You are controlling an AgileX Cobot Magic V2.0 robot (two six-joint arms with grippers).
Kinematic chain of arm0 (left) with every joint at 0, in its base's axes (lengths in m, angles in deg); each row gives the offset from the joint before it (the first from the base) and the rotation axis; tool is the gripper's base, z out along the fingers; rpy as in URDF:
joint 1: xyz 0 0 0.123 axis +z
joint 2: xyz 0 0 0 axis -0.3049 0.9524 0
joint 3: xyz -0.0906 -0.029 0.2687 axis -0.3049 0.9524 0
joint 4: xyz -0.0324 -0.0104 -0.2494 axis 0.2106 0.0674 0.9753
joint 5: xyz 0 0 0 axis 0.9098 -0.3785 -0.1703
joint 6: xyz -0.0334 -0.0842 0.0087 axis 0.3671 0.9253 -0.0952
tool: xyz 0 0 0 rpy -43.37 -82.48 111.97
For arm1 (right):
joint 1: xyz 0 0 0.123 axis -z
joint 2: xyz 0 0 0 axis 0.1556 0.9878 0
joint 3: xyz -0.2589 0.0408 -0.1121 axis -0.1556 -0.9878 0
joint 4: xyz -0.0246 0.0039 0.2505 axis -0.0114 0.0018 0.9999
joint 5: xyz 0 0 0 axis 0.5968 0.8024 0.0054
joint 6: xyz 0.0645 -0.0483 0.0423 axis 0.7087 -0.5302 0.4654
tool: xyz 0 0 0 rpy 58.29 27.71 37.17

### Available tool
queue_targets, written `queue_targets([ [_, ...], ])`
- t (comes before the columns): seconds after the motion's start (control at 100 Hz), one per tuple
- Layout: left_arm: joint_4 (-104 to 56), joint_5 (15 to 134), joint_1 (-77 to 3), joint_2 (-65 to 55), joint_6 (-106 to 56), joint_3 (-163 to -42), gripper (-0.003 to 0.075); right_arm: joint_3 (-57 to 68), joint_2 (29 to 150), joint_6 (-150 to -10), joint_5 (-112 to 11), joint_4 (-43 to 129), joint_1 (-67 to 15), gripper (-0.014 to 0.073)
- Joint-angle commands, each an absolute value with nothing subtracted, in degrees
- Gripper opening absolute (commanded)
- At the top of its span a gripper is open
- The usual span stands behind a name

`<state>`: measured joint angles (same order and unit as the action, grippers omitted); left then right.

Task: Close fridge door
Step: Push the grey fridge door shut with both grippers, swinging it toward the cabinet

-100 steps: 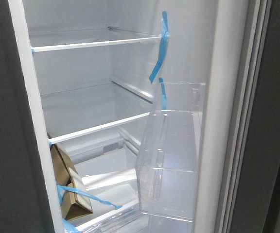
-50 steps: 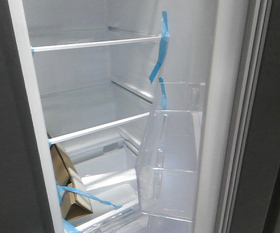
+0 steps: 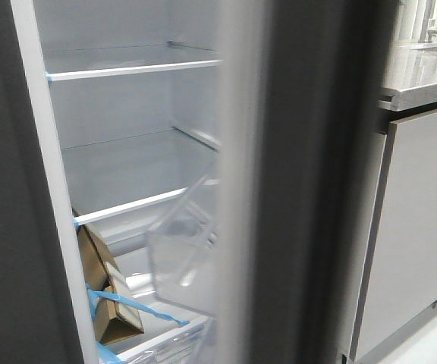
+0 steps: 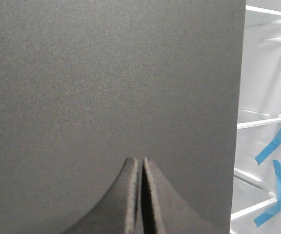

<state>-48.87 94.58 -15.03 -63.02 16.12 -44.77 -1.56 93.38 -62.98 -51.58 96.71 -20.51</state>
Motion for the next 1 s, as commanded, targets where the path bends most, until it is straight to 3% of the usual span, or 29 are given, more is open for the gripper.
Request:
queue_targets([
  [0.0, -48.64, 98.86, -15.32, -63.62, 16.37, -42.76, -0.0020, 2.34, 94.69, -63.37, -54.36, 92.83, -23.33, -0.0046],
  [0.36, -48.64, 98.86, -15.32, -63.62, 16.37, -42.76, -0.0020, 9.50, 104.68, -63.37, -68.13, 77.58, -33.09, -0.0046],
  [0.99, -48.64, 98.86, -15.32, -63.62, 16.37, -42.76, -0.0020, 29.45, 125.94, -63.37, -70.23, 68.83, -38.62, -0.0046],
])
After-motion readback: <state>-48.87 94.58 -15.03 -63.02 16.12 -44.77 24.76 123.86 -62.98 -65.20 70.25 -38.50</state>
